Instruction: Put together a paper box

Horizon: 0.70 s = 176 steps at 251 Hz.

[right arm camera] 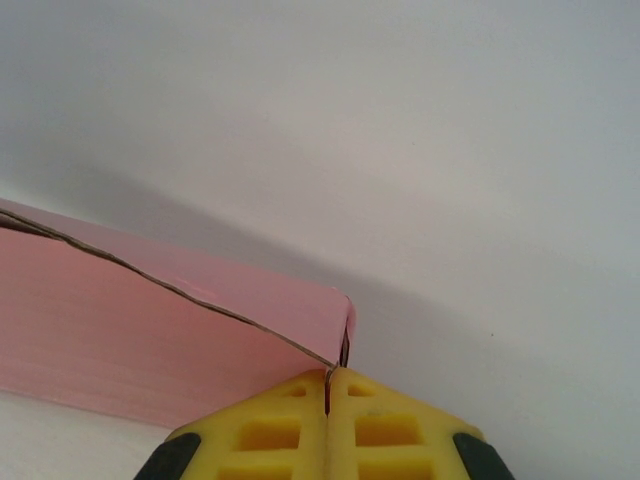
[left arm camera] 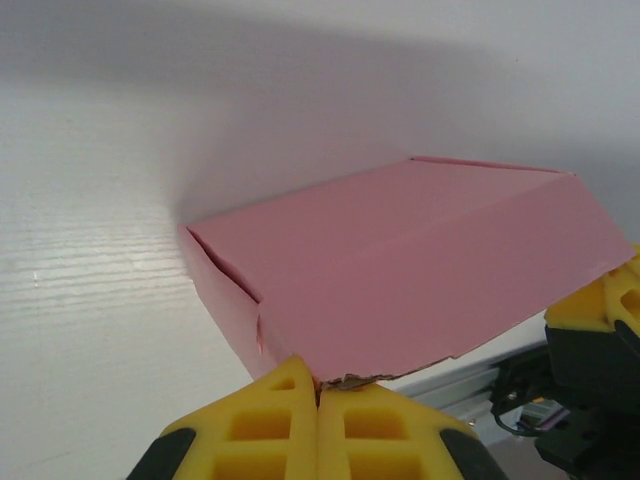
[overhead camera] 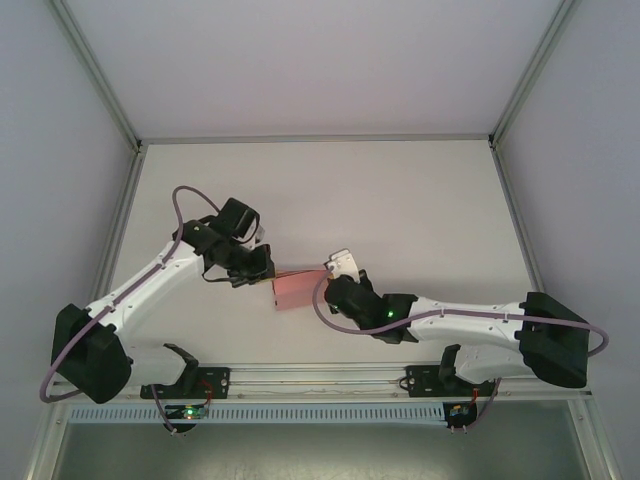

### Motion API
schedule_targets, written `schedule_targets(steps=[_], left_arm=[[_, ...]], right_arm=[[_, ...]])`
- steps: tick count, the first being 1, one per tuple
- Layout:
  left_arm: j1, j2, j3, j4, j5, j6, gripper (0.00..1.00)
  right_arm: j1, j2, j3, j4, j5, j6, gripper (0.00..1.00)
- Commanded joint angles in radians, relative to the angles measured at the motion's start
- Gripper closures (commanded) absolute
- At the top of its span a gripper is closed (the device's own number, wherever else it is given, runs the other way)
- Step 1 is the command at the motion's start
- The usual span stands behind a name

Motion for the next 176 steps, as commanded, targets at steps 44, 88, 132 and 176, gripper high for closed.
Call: schedule_targets(steps=[44, 88, 132, 176], left_arm=[[0.059, 0.027, -0.034, 0.124, 0.247, -0.023, 1.0], [0.051, 0.039, 0.046, -0.098, 0.018, 0.153, 0.82], [0.044, 0.024, -0.01, -0.073, 0.009, 0.18, 0.64], [0.019, 0.019, 0.004, -0.103, -0.055, 0.226, 0.64]], right_arm=[[0.048, 0.042, -0.038, -0.087, -0.177, -0.113, 1.0], [0.048, -0.006, -0.029, -0.082, -0.177, -0.104, 1.0], [0.046, -0.034, -0.029, -0.08, -0.191, -0.097, 1.0], [0.046, -0.028, -0.009, -0.09, -0.191, -0.088, 1.0]])
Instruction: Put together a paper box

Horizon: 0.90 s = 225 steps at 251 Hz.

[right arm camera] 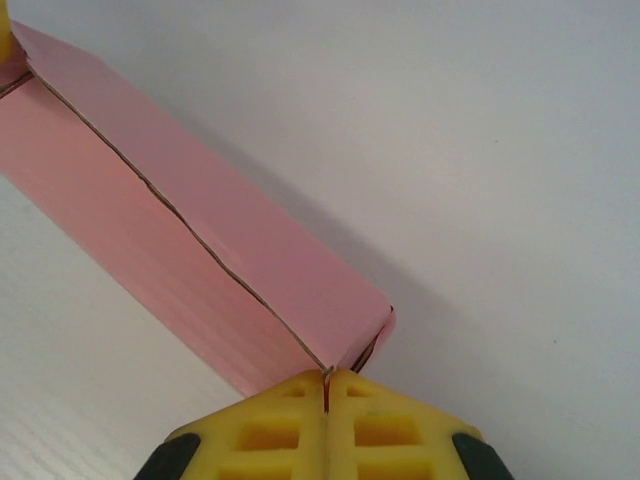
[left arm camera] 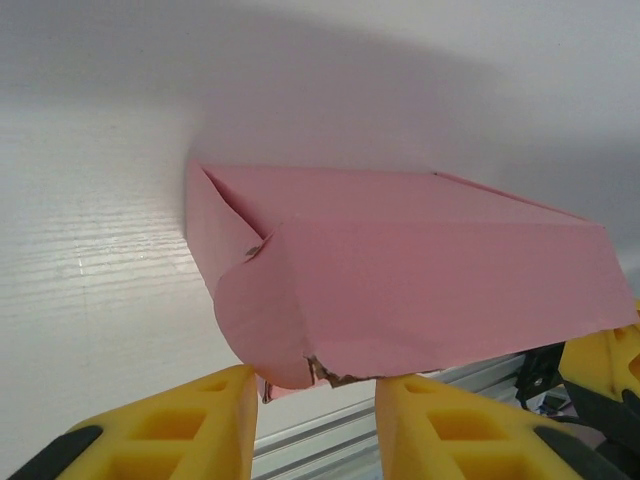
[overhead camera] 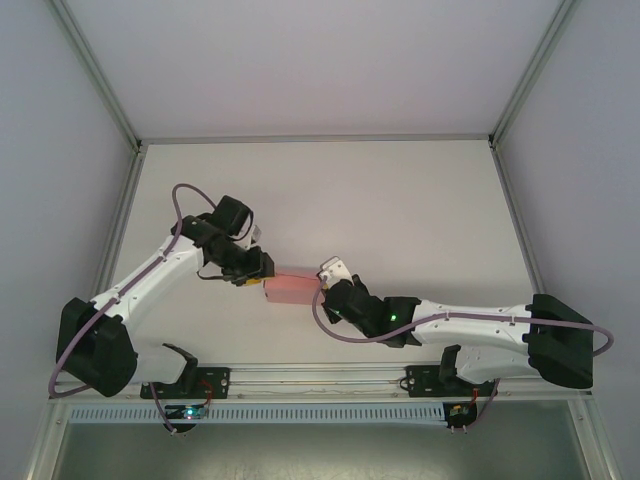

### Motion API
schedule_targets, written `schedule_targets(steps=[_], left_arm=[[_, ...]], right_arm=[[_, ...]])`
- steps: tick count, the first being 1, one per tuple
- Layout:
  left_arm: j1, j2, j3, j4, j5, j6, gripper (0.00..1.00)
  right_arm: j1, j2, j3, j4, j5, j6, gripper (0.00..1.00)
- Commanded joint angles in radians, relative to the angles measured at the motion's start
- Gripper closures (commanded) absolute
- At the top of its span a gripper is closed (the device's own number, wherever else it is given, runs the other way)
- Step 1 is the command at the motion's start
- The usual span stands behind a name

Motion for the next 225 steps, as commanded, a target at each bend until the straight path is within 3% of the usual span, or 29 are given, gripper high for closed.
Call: schedule_targets(steps=[1, 34, 75, 161, 225], left_arm=[[-0.038, -0.016, 0.002, -0.049, -0.053, 0.068, 0.64], [-0.068, -0.03, 0.029, -0.117, -0.195, 0.115, 0.58], [-0.078, -0.062, 0.023, -0.133, -0.288, 0.154, 0.53], [-0.089, -0.17, -0.091, 0.041, -0.209, 0.152, 0.49], [-0.139, -0.212, -0.154, 0.098, -0.259, 0.132, 0.49]], right_arm=[[0.014, 0.009, -0.007, -0.074, -0.078, 0.0, 1.0], [-0.007, 0.004, 0.005, -0.087, -0.076, 0.021, 1.0], [-0.051, -0.003, 0.033, -0.111, -0.107, 0.035, 1.0], [-0.115, 0.004, 0.128, -0.185, -0.217, 0.05, 1.0], [-0.121, 0.016, 0.145, -0.204, -0.239, 0.067, 1.0]])
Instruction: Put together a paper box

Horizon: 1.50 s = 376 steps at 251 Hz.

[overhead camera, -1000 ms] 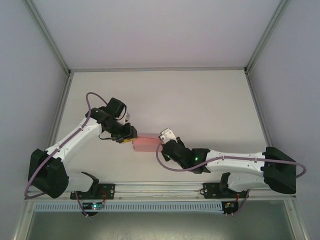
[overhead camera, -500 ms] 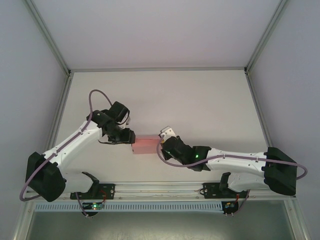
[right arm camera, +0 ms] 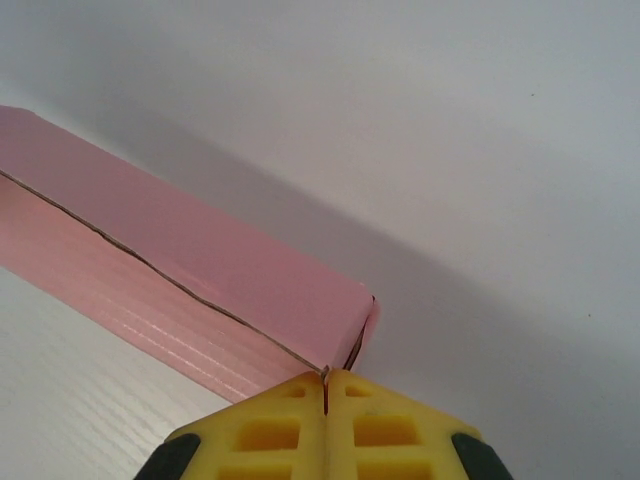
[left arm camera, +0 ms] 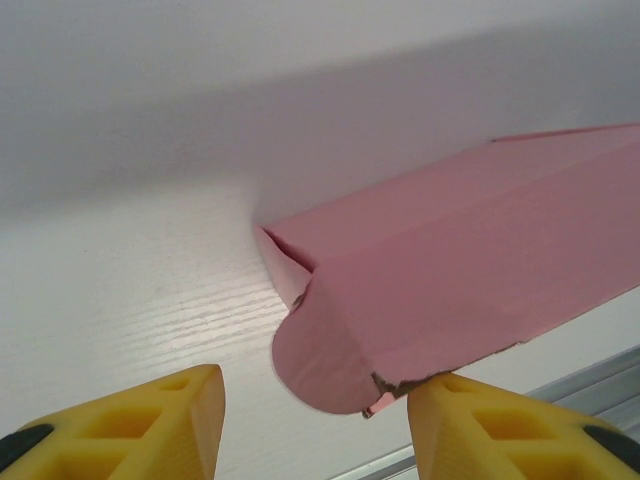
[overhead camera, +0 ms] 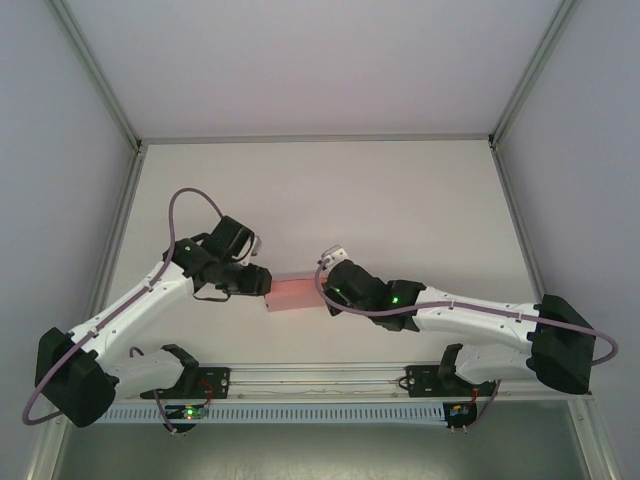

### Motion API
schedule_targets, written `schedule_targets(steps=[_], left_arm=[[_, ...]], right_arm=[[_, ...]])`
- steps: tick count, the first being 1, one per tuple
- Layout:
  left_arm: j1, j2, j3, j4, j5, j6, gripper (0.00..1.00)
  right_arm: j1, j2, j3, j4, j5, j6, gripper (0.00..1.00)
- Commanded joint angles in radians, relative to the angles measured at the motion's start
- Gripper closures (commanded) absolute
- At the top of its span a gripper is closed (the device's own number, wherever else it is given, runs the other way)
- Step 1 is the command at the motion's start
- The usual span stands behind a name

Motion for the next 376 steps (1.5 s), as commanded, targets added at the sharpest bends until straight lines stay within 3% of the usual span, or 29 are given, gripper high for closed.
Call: schedule_targets(steps=[1, 80, 170, 246, 294, 355, 376], left_arm=[[-0.019, -0.028, -0.028, 0.059, -0.043, -0.001, 0.49], [-0.033, 0.012, 0.004, 0.042, -0.1, 0.015, 0.61], [-0.042, -0.012, 0.0, 0.012, -0.153, 0.006, 0.65], [-0.064, -0.001, -0.005, 0.036, -0.2, 0.031, 0.75], [-0.108, 0.0, -0.023, 0.081, -0.232, 0.064, 0.68], [-0.259, 0.042, -0.047, 0.086, -0.466, 0.059, 0.65], [-0.271, 0.035, -0.068, 0.128, -0.465, 0.067, 0.65]], right_arm=[[-0.007, 0.016, 0.036, -0.039, -0.032, 0.017, 1.0], [-0.029, 0.014, 0.088, -0.098, -0.062, -0.007, 1.0], [-0.057, 0.002, 0.073, -0.106, -0.083, 0.007, 1.0], [-0.082, -0.008, 0.064, -0.109, -0.136, 0.025, 1.0], [-0.092, -0.027, 0.043, -0.098, -0.141, 0.031, 1.0], [-0.11, -0.038, 0.034, -0.083, -0.196, 0.025, 1.0], [-0.118, -0.036, 0.052, -0.099, -0.217, 0.024, 1.0]])
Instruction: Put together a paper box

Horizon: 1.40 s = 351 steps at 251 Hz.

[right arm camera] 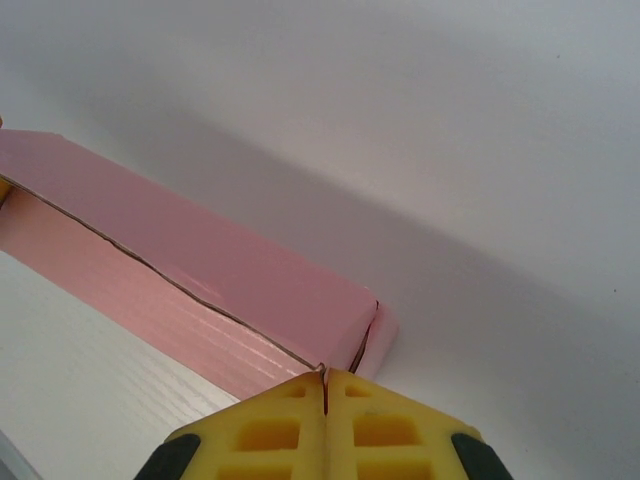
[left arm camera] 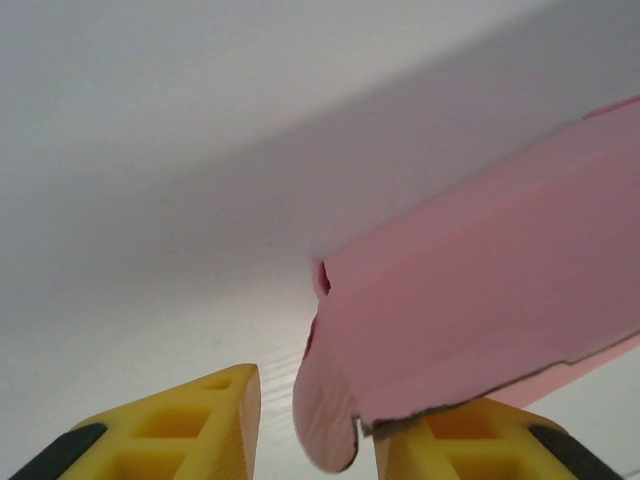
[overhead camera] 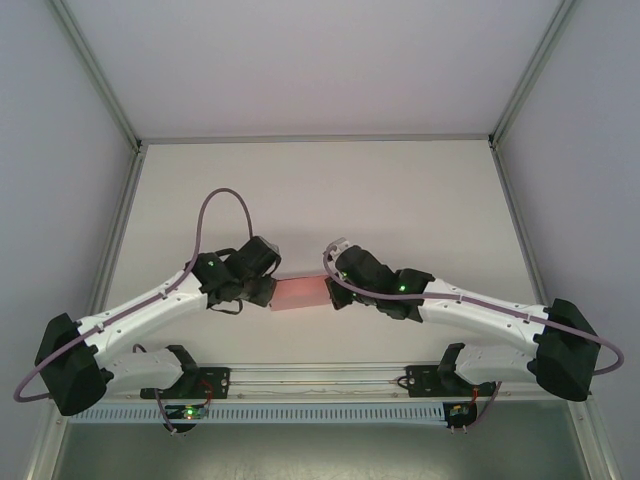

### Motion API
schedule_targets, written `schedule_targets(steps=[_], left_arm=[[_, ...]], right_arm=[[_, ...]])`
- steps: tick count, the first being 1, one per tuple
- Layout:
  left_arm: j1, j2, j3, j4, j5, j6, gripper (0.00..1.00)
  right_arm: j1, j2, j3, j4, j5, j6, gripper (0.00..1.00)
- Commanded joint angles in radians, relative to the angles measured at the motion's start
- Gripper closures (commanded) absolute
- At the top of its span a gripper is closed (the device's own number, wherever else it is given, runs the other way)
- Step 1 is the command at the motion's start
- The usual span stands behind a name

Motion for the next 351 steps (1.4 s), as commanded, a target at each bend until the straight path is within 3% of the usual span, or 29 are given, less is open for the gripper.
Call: schedule_targets(steps=[1, 91, 152, 214, 351], left_arm=[[-0.024, 0.003, -0.04, 0.053, -0.099, 0.023, 0.65], [-0.025, -0.017, -0.043, 0.062, -0.094, 0.029, 0.64], [-0.024, -0.06, -0.068, 0.1, -0.071, 0.03, 0.62], [-0.025, -0.04, -0.069, 0.134, -0.051, 0.04, 0.62], [-0.025, -0.02, -0.043, 0.115, -0.066, 0.045, 0.87]], right_arm=[[-0.014, -0.013, 0.008, -0.012, -0.05, 0.005, 1.0], [-0.047, 0.035, 0.073, -0.09, -0.093, 0.008, 1.0], [-0.132, 0.062, 0.143, -0.168, -0.275, -0.007, 1.0], [-0.159, 0.088, 0.154, -0.164, -0.338, 0.001, 1.0], [-0.185, 0.068, 0.144, -0.174, -0.334, -0.017, 1.0]])
